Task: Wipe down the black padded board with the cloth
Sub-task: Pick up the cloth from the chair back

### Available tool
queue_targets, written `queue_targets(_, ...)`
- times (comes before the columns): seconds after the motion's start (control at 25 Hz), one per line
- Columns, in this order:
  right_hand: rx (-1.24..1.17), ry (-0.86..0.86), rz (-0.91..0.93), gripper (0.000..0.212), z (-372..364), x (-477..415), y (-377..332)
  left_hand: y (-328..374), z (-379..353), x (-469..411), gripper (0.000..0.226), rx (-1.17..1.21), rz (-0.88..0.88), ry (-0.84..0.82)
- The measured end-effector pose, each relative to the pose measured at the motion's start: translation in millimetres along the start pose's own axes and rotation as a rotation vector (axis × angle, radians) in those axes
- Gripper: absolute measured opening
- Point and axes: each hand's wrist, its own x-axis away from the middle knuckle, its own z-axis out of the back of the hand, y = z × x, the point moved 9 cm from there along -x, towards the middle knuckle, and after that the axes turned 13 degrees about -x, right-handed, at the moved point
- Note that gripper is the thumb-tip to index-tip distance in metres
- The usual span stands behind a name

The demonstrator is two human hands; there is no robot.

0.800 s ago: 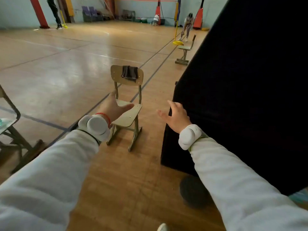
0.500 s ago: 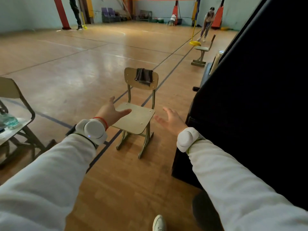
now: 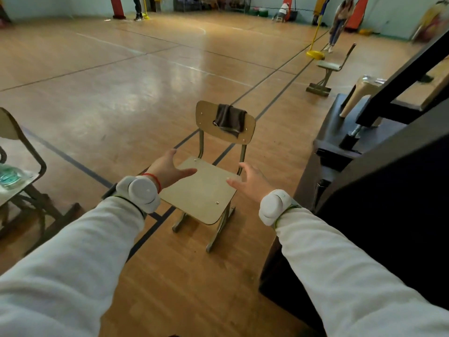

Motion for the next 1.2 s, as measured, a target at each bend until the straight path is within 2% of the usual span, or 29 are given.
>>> queue_targets(0.12,0.030,-0.009,-0.015,0.067,-14,-50,-6,-7,1,-53,0.084,-0.025,-0.026,-0.045)
queue_targets(0.36,-0.035,0.088,-0.128,0.058,-29,-173,-24,-18,27,-192,0.085,-0.081,-0.125,-0.154)
queue_targets(0.56,-0.055,0.206,-0.173,0.049,-17,-230,-26,-10,37,-269,0.080,-0.118,-0.202,-0.158)
queue_targets(0.76,-0.112,0.267,-0.221,0.047,2,-281,-2,12,8,-328,0.072,-0.045,-0.251,-0.246)
queue_targets(1.04,-0.304,0.325,-0.284,0.045,54,-360,47,54,-19,-409,0.070,-0.041,-0.221,-0.240)
queue_targets(1.2,-0.432,0.356,-0.435,0.042,76,-408,83,74,-45,-450,0.069,-0.020,-0.130,-0.269)
